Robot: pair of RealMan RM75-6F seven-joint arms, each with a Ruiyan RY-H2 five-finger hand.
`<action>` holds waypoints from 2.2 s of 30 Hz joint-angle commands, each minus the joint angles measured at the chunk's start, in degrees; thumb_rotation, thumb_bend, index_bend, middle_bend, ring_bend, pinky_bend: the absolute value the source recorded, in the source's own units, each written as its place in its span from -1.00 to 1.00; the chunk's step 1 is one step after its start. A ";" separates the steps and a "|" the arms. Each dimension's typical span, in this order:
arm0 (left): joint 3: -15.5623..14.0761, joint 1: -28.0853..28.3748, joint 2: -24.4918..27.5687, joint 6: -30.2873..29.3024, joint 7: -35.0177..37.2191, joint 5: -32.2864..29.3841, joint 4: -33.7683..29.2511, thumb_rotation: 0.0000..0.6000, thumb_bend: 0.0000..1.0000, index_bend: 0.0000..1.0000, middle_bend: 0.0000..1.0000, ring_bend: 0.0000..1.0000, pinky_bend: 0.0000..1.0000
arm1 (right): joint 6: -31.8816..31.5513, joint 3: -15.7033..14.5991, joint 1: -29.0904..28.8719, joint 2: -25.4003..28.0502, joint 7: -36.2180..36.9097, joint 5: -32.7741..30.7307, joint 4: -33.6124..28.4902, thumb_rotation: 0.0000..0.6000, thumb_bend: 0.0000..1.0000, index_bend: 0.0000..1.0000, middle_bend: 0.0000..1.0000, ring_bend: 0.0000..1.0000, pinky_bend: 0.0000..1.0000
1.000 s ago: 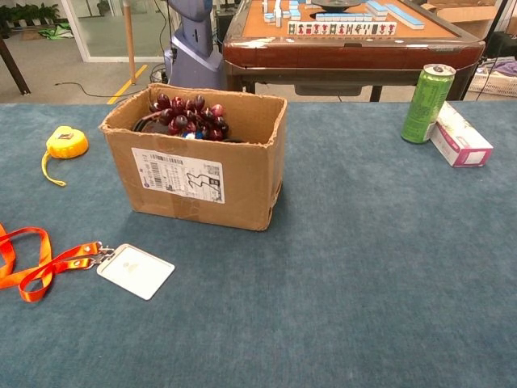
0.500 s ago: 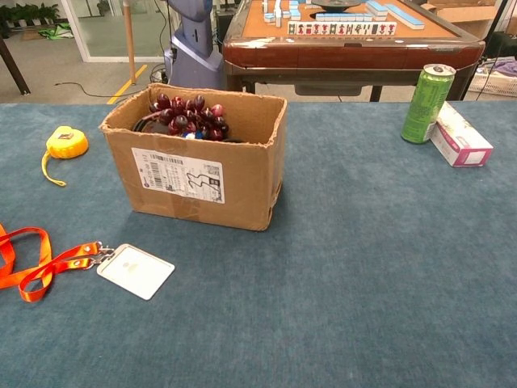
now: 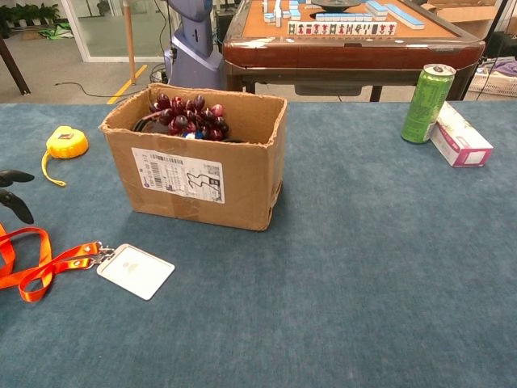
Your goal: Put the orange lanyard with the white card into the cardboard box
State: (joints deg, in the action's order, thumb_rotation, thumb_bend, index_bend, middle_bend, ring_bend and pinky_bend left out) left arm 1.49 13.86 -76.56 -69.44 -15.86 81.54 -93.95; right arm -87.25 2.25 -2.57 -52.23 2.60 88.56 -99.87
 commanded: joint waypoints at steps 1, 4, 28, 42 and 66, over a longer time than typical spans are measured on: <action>0.73 1.14 -0.77 1.51 -3.13 -2.52 -1.44 1.00 -0.82 -0.39 -1.00 -1.00 -0.71 | -0.07 0.04 0.07 0.05 0.09 0.00 0.01 1.00 -0.51 -0.52 -0.15 -0.30 0.33; 1.30 2.01 -0.91 3.04 -4.83 -5.22 -2.82 1.00 -0.82 -0.38 -1.00 -1.00 -0.71 | -0.18 0.07 0.15 0.12 0.27 0.07 0.05 1.00 -0.51 -0.53 -0.15 -0.30 0.33; 3.54 8.95 -4.44 8.22 -10.98 -15.21 -5.03 1.00 -0.81 -0.25 -1.00 -1.00 -0.71 | -1.45 0.41 0.96 0.67 1.84 0.49 0.18 1.00 -0.51 -0.53 -0.15 -0.30 0.33; 3.97 12.59 -7.20 8.67 -15.62 -19.91 -3.35 1.00 -0.81 -0.24 -1.00 -1.00 -0.71 | -1.54 0.60 1.09 0.87 2.52 0.42 0.34 1.00 -0.51 -0.53 -0.15 -0.30 0.33; 2.68 16.86 -7.82 9.64 -19.09 -24.96 -0.68 1.00 -0.71 -0.23 -1.00 -1.00 -0.71 | -1.02 0.74 0.96 0.79 2.30 0.25 0.35 1.00 -0.51 -0.53 -0.15 -0.30 0.33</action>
State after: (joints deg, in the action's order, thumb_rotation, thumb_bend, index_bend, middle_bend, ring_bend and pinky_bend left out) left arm 4.21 30.67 -84.34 -59.82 -34.91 56.62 -94.67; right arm -88.27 2.99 -1.60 -51.44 4.90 88.81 -99.53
